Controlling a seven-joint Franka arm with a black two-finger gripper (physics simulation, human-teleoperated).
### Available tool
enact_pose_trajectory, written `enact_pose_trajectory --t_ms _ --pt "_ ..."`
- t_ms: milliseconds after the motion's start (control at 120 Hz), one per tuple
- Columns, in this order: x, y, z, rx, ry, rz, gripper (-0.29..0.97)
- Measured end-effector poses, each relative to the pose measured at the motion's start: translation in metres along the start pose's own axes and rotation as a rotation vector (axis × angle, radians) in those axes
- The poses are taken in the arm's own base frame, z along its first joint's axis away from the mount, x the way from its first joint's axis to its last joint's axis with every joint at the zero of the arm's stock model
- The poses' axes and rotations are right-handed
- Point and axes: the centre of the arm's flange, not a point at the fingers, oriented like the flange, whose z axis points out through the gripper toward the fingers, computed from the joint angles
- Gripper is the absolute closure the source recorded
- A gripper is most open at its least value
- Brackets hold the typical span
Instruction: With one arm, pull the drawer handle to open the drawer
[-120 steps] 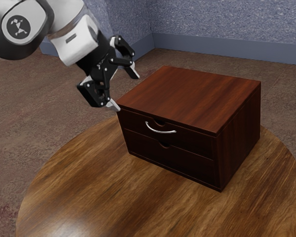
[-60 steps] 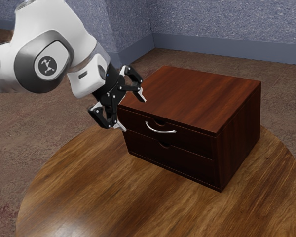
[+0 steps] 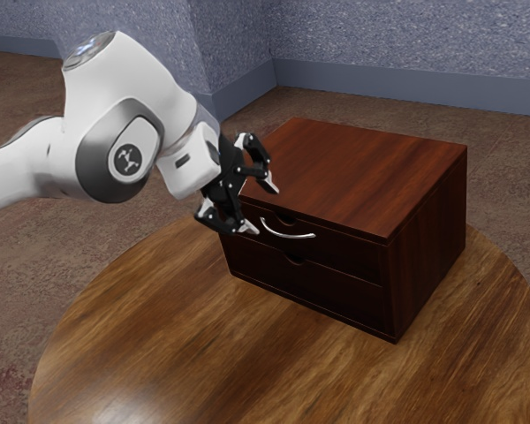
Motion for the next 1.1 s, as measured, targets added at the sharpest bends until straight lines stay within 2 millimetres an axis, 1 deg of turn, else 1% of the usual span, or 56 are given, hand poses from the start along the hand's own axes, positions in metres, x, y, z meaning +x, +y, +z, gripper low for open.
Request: enact_pose_trajectory --t_ms 83,208,425,508,658,767,942,1100 --pt "-0.002 0.007 0.011 0.0 -0.004 -0.014 0.27" --pt "-0.006 0.012 0.02 0.017 -0.01 -0.03 0.33" --pt "-0.003 0.014 0.025 0.051 -0.019 -0.031 0.39" --pt "-0.001 0.02 0.022 0.06 -0.021 -0.032 0.4" --pt "0.005 0.031 0.032 0.054 -0.02 -0.029 0.44" --pt "0.004 0.031 0.035 0.055 -0.022 -0.034 0.46" --pt "0.002 0.029 0.049 0.045 -0.024 -0.042 0.48" --pt "0.0 0.026 0.057 0.04 -0.025 -0.047 0.5"
